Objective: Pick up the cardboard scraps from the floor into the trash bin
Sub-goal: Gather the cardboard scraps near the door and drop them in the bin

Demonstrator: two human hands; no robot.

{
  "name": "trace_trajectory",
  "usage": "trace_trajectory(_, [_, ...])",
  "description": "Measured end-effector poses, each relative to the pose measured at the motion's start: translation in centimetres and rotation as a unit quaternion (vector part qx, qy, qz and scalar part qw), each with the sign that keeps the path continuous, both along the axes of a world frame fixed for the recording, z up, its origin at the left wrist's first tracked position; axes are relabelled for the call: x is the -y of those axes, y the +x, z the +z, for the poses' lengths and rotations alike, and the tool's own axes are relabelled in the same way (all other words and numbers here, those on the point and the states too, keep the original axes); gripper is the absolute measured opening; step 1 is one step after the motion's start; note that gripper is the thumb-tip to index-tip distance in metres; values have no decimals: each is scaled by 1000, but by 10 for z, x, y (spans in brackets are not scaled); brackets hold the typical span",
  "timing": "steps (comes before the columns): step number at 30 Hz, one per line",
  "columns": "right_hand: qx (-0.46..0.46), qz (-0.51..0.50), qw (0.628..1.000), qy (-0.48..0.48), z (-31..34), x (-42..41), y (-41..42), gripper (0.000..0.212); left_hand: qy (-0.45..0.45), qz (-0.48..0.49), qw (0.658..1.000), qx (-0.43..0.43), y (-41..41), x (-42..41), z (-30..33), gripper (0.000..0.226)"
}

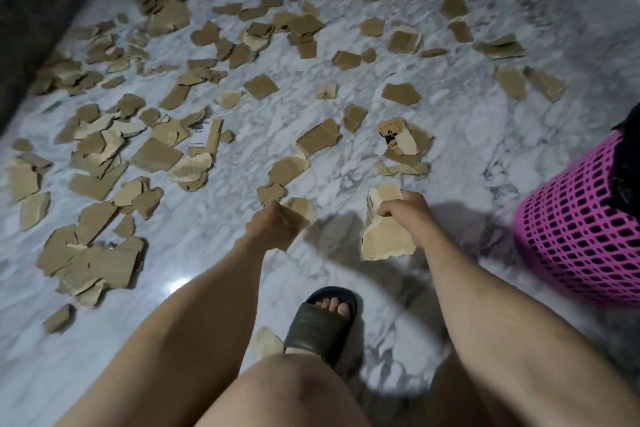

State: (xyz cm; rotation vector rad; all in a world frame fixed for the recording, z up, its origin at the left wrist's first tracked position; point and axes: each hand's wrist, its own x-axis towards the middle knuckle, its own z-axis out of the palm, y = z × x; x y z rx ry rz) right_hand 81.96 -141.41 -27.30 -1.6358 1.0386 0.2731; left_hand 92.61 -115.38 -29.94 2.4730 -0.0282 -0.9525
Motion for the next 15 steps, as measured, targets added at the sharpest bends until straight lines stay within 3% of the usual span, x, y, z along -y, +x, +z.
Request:
trace_trajectory(2, [0,-19,1000,7,-1,11,13,36,-5,69,998,0,22,-5,12,49])
trace_trajectory(5, [-28,-14,999,12,-11,16,17,43,24,3,998,-65,-6,-21,3,25])
trace_trajectory(8, [-67,-14,998,6,-24,4,11,64,154,-74,979,-110,-78,-48,-28,35])
trace_trajectory(10, [-71,-6,997,7,-31,-8,12,67,182,-51,976,-112,-124,-64,-53,45])
trace_trajectory(13, [-49,10,999,-5,-41,-22,15,70,169,26,985,-12,-176,-73,-76,57])
trace_trajectory(15, [-40,18,999,-17,-49,-26,12,64,138,76,986,52,-194,-72,-84,51])
